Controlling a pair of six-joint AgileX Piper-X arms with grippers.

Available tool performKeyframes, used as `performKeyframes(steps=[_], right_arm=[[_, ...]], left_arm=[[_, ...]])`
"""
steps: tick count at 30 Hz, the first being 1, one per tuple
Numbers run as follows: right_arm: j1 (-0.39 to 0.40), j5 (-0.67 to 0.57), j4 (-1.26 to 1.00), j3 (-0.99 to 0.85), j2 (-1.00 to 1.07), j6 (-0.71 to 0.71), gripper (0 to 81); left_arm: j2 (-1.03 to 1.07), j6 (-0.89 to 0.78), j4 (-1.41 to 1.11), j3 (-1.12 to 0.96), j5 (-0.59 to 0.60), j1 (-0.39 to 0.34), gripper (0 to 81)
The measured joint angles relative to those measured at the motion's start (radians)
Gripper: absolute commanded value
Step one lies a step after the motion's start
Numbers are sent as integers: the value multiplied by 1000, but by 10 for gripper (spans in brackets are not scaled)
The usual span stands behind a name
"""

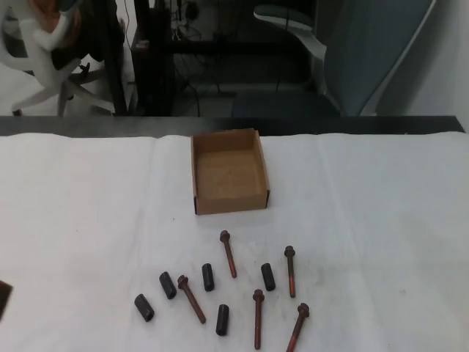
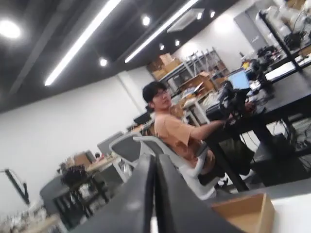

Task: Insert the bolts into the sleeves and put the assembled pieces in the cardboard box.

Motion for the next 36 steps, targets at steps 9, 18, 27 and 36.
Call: performKeyframes(steps=[9,18,27,36], right_arm=[[0,-48,379,-282,131,-302,116],[8,-80,434,-474,435,-300,342],[126,-87,645,-700,760,-328,342],[288,-3,864,-845,1084,-378,342]], left_arm=[[43,-57,135,-23,26,0,17],[266,41,303,-245,58,0,17],[601,55,594,-512,102,-12,17],[988,102,641,-600,94,-193,221]])
